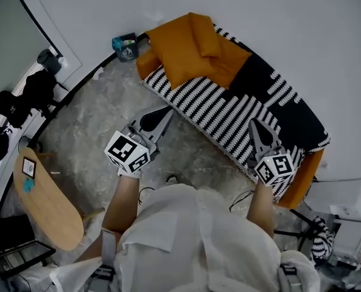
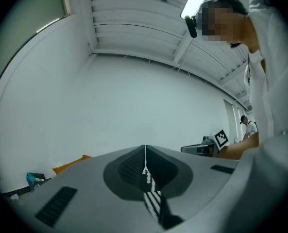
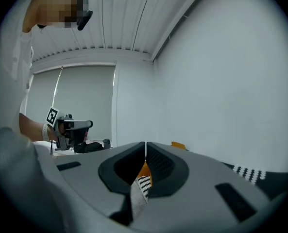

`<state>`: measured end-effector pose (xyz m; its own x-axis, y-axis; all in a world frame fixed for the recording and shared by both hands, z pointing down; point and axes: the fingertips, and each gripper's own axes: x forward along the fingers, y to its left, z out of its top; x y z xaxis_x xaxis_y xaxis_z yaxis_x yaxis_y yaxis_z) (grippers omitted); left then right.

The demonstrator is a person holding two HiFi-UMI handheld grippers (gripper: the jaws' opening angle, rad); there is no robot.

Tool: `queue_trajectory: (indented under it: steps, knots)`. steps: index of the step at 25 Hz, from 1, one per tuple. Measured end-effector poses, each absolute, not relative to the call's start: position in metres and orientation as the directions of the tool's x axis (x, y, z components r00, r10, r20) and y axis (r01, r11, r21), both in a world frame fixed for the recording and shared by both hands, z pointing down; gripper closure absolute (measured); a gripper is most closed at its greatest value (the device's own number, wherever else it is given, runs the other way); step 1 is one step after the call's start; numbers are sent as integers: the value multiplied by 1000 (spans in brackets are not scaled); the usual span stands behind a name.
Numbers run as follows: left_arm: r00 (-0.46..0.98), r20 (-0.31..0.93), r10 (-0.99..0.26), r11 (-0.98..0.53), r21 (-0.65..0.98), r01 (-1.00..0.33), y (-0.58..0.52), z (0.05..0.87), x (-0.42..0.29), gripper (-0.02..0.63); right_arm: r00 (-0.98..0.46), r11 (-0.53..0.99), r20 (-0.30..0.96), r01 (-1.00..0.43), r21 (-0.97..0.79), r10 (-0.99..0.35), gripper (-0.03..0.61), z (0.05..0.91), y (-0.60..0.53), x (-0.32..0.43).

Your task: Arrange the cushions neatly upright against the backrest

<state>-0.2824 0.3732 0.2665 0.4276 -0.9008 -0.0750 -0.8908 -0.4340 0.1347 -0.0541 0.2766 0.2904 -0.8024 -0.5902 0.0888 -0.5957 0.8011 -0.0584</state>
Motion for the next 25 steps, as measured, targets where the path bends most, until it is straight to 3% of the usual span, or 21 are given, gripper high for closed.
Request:
queue_trajectory:
  steps: [16, 25]
  knots:
    - [410, -8, -912, -406, 154, -901, 227, 306, -349, 597, -838, 838, 141, -541, -78, -528, 548, 323, 121, -155]
    - [482, 55, -875, -472, 130, -872, 79, 319, -357, 597, -856, 859, 186, -504, -93, -482, 487, 340, -14, -198]
